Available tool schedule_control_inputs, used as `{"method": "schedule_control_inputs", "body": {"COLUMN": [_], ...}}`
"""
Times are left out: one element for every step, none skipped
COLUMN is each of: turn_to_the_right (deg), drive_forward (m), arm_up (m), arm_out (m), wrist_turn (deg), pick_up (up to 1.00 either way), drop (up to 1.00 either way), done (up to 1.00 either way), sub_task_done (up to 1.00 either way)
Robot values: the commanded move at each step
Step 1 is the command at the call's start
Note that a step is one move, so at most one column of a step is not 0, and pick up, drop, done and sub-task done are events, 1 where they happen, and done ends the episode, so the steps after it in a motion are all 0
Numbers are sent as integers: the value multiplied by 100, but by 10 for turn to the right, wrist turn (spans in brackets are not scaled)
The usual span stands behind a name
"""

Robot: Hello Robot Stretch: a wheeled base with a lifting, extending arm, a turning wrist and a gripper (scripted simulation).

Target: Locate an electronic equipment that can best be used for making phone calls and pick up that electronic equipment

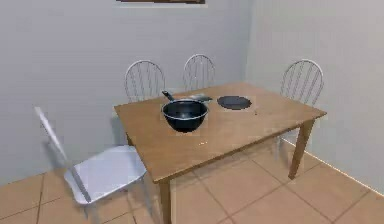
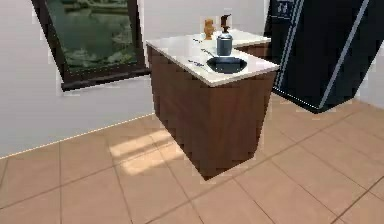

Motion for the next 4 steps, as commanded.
{"method": "schedule_control_inputs", "body": {"turn_to_the_right": [-450,-450,-450,-210], "drive_forward": [0,0,0,0], "arm_up": [0,0,0,0], "arm_out": [0,0,0,0], "wrist_turn": [0,0,0,0], "pick_up": [0,0,0,0], "drop": [0,0,0,0], "done": [0,0,0,0], "sub_task_done": [0,0,0,0]}}
